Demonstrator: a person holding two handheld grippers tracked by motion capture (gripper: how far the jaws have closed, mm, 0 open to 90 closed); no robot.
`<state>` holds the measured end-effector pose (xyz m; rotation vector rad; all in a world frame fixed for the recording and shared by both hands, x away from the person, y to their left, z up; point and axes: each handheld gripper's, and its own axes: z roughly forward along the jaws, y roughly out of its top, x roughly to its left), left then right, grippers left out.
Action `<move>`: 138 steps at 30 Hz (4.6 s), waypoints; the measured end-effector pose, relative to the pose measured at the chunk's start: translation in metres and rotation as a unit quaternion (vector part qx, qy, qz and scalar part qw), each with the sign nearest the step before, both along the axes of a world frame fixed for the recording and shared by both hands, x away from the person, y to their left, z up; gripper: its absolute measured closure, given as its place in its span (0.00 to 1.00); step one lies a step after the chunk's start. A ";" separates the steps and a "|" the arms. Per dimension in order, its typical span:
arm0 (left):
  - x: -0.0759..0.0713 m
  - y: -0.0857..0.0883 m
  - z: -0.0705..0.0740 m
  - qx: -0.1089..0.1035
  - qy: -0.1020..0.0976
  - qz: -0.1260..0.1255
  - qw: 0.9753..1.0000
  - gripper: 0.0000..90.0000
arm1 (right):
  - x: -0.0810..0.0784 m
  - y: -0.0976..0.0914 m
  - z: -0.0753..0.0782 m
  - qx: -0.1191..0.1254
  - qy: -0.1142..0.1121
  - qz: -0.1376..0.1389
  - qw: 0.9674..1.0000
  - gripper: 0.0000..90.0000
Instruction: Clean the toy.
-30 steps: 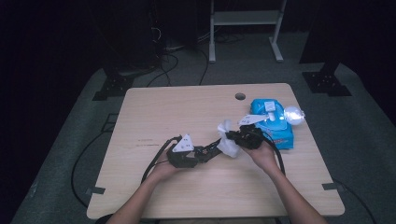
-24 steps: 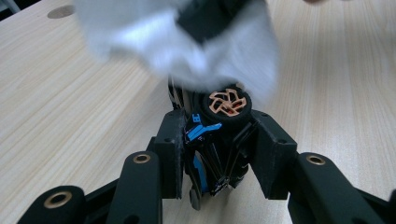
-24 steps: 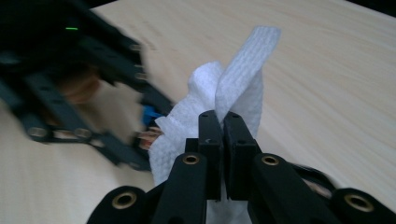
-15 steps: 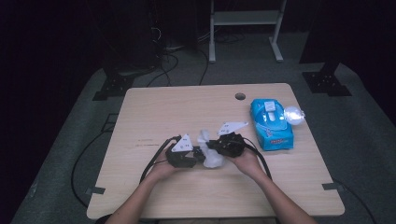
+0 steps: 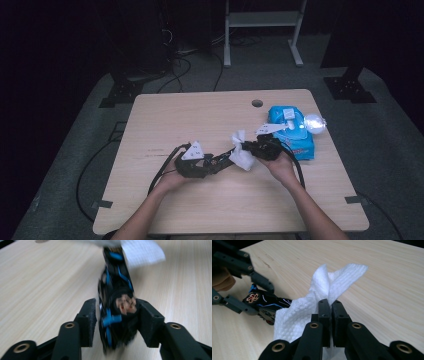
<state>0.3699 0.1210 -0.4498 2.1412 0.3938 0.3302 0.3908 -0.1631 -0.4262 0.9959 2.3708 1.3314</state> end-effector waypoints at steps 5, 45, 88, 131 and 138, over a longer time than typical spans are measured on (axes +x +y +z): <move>0.001 -0.003 0.000 0.012 0.008 0.002 1.000 0.56 | -0.006 0.011 0.000 0.007 0.008 0.026 1.000 0.96; 0.021 -0.063 0.015 0.122 0.041 -0.015 0.992 0.65 | -0.005 -0.025 -0.032 0.072 0.060 0.008 0.996 0.96; -0.004 -0.038 0.035 0.012 -0.019 -0.023 0.999 0.65 | -0.024 -0.022 0.015 0.136 0.006 0.040 0.990 0.96; -0.007 -0.040 0.039 -0.003 -0.032 -0.026 0.999 0.72 | -0.031 -0.001 0.028 0.153 -0.004 0.074 0.985 0.96; -0.006 -0.037 0.040 -0.011 -0.030 -0.026 0.999 0.72 | -0.017 -0.025 -0.004 0.145 0.040 0.026 0.988 0.96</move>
